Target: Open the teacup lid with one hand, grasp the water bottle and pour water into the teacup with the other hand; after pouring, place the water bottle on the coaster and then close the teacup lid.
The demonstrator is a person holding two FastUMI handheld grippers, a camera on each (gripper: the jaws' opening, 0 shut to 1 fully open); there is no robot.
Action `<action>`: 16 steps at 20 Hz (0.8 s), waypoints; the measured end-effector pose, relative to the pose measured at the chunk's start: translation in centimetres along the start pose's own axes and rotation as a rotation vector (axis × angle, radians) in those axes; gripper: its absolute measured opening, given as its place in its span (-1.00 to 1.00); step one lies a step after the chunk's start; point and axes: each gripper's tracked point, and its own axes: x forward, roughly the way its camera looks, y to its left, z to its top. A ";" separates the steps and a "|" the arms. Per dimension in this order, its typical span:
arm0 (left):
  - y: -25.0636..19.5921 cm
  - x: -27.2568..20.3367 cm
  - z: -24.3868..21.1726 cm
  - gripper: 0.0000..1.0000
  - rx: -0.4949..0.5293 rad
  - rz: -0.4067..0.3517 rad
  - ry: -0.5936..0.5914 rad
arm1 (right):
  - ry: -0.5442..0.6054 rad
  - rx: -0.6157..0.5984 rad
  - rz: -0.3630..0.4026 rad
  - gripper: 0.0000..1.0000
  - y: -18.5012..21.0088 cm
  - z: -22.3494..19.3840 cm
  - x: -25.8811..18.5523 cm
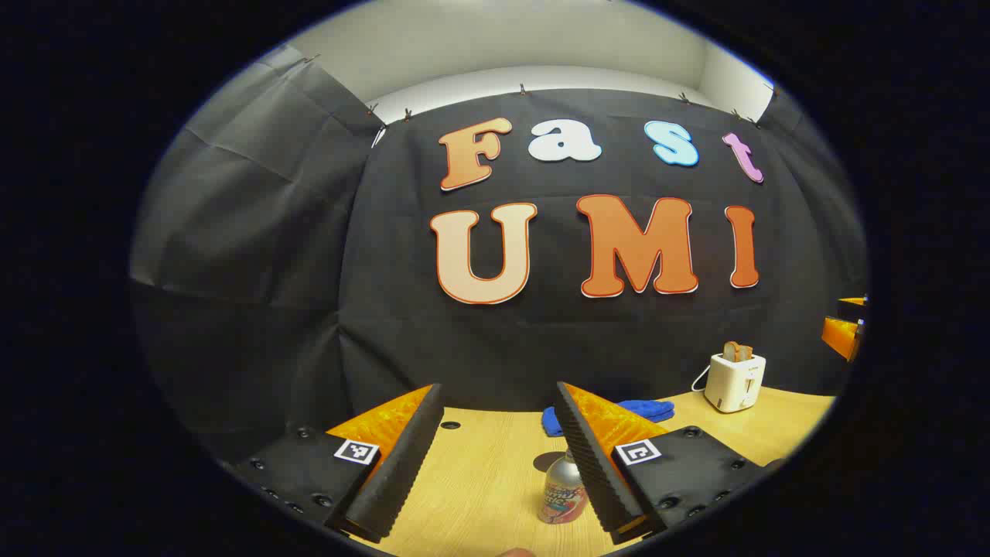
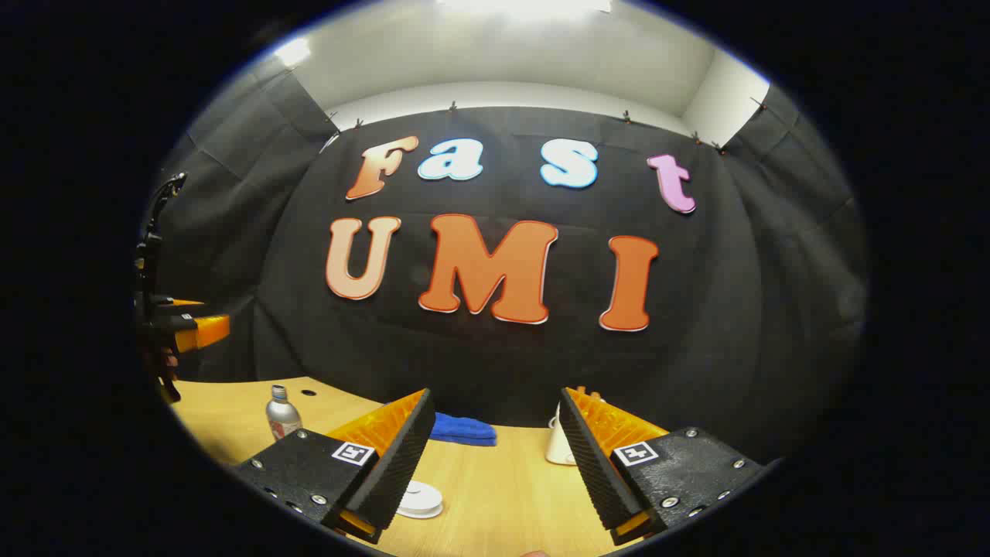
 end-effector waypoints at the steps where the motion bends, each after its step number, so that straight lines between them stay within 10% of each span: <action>1: -0.3 -0.2 -0.1 0.91 -0.011 0.002 0.004 | 0.000 -0.006 0.017 0.93 0.1 0.0 0.3; 16: -1.4 0.8 0.2 0.91 0.019 -0.048 -0.010 | -0.016 0.023 0.089 0.93 3.5 -0.6 1.8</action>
